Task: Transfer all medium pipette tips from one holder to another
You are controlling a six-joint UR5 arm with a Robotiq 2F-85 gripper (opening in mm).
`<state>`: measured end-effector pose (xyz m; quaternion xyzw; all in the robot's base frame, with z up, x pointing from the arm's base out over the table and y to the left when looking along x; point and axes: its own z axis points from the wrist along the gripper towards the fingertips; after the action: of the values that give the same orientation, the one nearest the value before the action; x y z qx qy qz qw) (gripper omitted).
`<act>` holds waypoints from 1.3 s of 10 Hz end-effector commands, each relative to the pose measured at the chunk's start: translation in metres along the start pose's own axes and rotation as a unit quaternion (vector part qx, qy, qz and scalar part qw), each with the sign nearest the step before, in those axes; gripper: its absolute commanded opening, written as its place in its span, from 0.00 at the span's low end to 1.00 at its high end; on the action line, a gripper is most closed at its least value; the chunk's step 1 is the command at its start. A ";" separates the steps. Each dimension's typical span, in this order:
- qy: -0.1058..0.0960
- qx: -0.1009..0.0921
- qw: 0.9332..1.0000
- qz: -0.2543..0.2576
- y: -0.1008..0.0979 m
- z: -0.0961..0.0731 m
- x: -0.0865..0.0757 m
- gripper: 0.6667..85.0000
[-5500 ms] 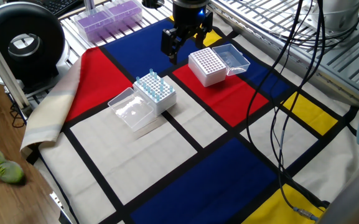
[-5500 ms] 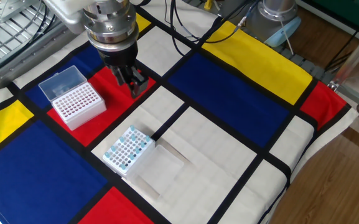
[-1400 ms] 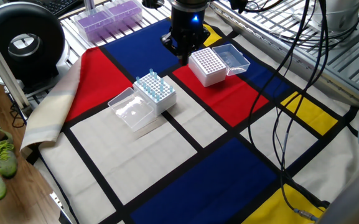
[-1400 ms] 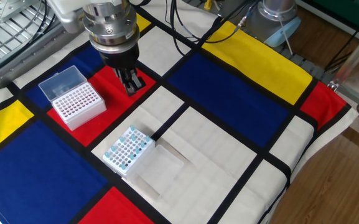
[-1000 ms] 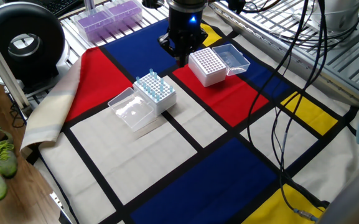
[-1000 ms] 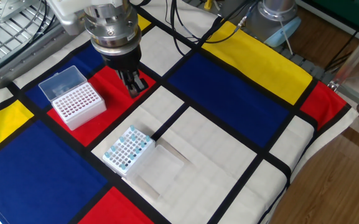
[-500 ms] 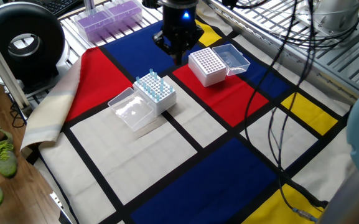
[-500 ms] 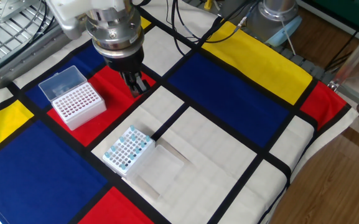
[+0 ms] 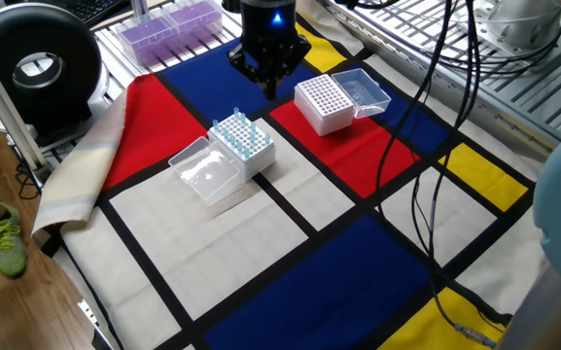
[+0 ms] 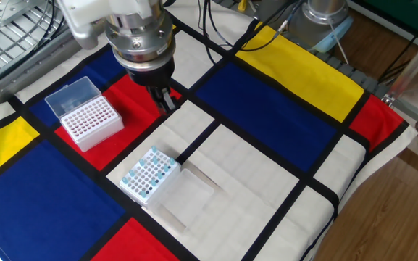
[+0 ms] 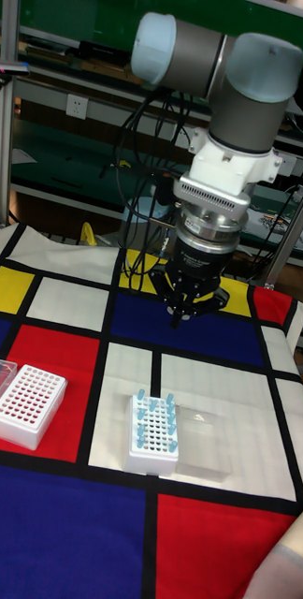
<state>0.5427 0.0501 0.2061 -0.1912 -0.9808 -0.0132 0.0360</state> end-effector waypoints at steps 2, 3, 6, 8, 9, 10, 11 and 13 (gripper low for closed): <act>0.038 -0.042 0.998 0.009 0.006 -0.007 0.031 0.00; 0.029 -0.022 0.999 0.001 -0.006 -0.011 0.027 0.00; -0.012 -0.020 1.000 0.020 0.002 -0.006 0.003 0.00; -0.013 -0.026 0.999 0.025 0.002 -0.010 0.001 0.00; -0.015 -0.028 0.999 0.021 0.002 -0.010 -0.001 0.00; -0.019 -0.022 0.999 0.017 -0.004 -0.009 -0.006 0.00; -0.012 -0.019 1.000 0.015 -0.008 -0.010 -0.002 0.00; -0.013 -0.019 1.000 0.009 -0.012 -0.010 -0.003 0.00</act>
<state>0.5416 0.0402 0.2137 -0.2053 -0.9782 -0.0246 0.0204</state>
